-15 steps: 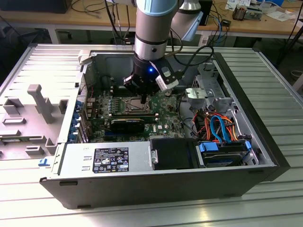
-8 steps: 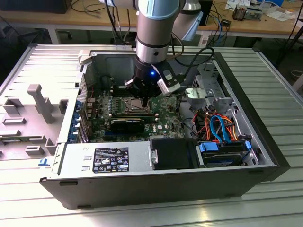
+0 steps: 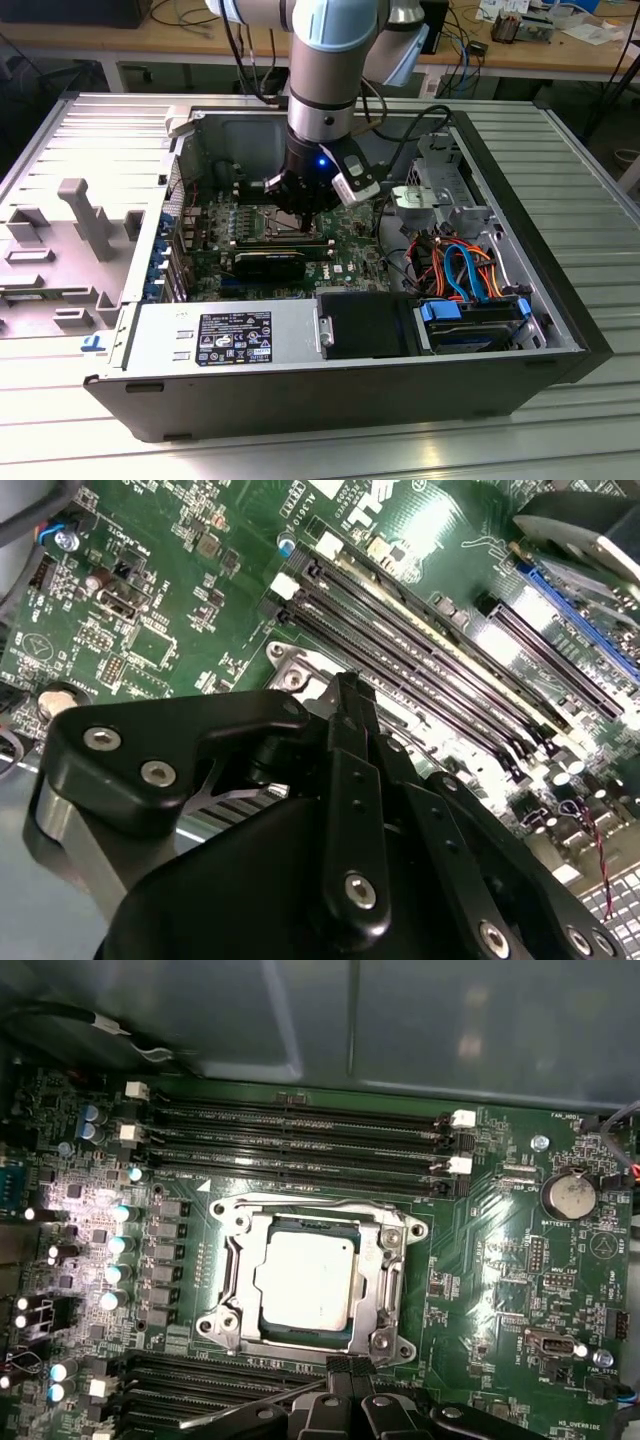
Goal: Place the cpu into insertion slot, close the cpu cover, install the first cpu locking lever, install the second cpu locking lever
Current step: 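Install the second cpu locking lever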
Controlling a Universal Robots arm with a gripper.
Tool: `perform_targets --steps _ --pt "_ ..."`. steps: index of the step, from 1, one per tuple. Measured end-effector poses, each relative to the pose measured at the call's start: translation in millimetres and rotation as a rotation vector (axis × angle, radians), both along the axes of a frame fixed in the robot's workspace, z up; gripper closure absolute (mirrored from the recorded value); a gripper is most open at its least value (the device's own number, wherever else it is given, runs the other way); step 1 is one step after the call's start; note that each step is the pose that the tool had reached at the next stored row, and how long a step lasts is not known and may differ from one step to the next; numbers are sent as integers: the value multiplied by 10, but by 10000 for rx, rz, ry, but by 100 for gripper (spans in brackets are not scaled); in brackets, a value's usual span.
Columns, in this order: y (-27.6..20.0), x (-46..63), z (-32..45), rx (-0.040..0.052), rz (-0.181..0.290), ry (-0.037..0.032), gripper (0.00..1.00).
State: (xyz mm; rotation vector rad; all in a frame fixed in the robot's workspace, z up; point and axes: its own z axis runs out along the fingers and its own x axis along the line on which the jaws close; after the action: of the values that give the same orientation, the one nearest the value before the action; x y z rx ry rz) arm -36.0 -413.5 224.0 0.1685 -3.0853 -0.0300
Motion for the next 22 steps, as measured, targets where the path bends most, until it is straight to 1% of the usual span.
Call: perform_targets --steps 22 --pt "-13 1 -87 2 6 0 89"
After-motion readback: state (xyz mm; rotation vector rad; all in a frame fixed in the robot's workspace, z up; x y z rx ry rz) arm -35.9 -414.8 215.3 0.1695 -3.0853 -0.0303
